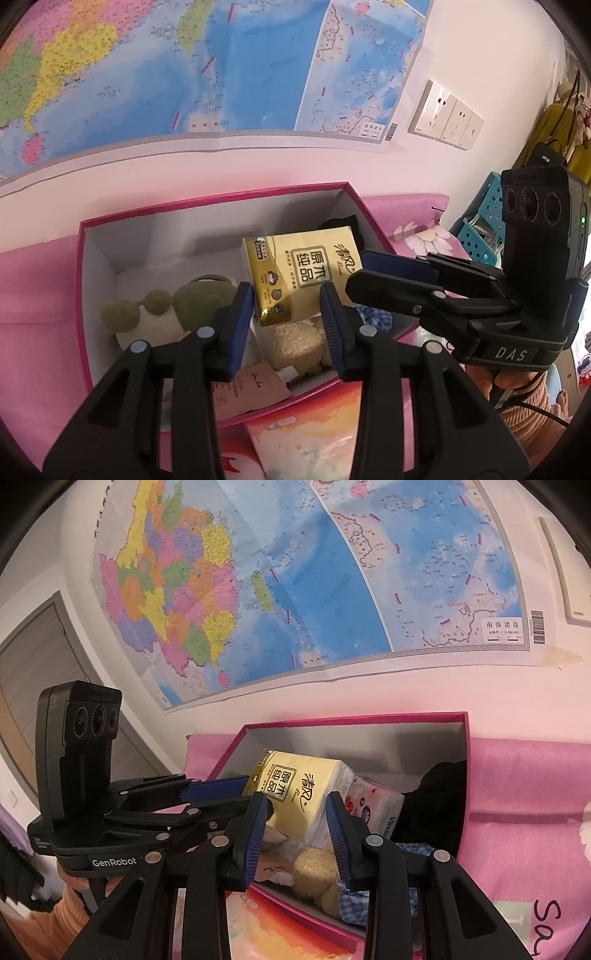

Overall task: Organize soft objects
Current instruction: 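Lower the yellow tissue pack into the pink box with the left gripper, then open the left gripper to release the tissue pack in the box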

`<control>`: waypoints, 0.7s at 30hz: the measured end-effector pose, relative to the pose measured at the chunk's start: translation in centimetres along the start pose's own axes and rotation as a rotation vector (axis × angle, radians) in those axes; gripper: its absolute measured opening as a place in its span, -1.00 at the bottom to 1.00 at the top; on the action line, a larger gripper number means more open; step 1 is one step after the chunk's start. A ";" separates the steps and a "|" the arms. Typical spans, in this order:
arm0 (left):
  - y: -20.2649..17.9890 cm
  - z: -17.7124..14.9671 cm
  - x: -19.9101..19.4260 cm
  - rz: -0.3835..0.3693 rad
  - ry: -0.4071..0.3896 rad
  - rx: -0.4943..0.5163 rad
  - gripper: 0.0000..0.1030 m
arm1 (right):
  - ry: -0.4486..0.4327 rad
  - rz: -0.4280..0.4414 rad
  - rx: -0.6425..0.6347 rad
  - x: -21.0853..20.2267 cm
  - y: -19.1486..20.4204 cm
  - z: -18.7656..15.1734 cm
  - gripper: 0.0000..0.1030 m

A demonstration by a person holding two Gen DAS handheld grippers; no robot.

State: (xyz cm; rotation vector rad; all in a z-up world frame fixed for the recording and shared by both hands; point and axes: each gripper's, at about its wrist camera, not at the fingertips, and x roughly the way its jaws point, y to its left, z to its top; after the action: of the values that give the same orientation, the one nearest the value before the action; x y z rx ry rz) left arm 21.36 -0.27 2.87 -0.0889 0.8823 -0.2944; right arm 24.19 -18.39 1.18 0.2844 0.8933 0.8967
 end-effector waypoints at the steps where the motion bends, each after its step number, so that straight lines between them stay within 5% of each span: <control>1: 0.0 0.0 0.0 0.001 0.002 -0.003 -0.25 | 0.001 0.000 0.002 0.0 0.0 0.0 -0.34; 21: -0.6 1.1 1.9 0.064 0.085 -0.007 -0.25 | 0.030 -0.041 0.032 2.2 -1.5 0.8 -0.34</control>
State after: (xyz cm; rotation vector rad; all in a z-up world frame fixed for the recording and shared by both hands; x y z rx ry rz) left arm 23.21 -1.47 2.21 -0.0547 0.9682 -0.2371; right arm 26.32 -17.53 -0.34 0.2798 0.9392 0.8510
